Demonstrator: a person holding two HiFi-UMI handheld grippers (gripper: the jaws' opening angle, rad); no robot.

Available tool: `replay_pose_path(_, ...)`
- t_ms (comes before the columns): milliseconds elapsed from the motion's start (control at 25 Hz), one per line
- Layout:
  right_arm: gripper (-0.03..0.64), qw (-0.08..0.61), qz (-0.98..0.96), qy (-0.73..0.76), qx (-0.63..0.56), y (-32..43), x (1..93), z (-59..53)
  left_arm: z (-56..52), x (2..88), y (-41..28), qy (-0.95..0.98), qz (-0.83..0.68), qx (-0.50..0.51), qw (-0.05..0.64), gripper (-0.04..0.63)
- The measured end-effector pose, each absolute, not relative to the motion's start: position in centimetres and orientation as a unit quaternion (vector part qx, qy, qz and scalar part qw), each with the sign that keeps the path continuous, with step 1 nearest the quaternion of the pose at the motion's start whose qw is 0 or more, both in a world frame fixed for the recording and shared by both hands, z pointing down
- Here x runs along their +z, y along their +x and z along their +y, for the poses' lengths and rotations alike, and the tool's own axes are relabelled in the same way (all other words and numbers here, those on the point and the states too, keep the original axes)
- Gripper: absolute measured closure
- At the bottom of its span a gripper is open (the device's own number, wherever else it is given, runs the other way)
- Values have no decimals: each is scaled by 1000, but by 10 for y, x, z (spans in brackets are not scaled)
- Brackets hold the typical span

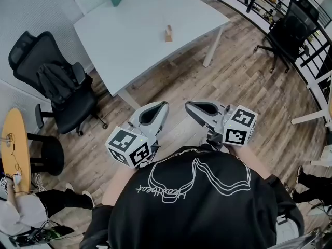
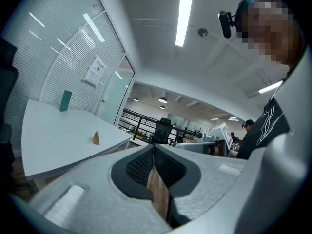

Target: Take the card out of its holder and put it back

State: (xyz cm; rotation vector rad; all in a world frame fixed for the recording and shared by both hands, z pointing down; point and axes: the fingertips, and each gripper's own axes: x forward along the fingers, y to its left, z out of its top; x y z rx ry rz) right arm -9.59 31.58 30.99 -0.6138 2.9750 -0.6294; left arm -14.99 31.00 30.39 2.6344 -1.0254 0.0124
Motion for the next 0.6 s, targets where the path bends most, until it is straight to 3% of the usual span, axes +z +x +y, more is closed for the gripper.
replay_pose_path(600,607,26,952,-203,-227,-73,320,221,217,316,-143,904,-386,-5,187,580)
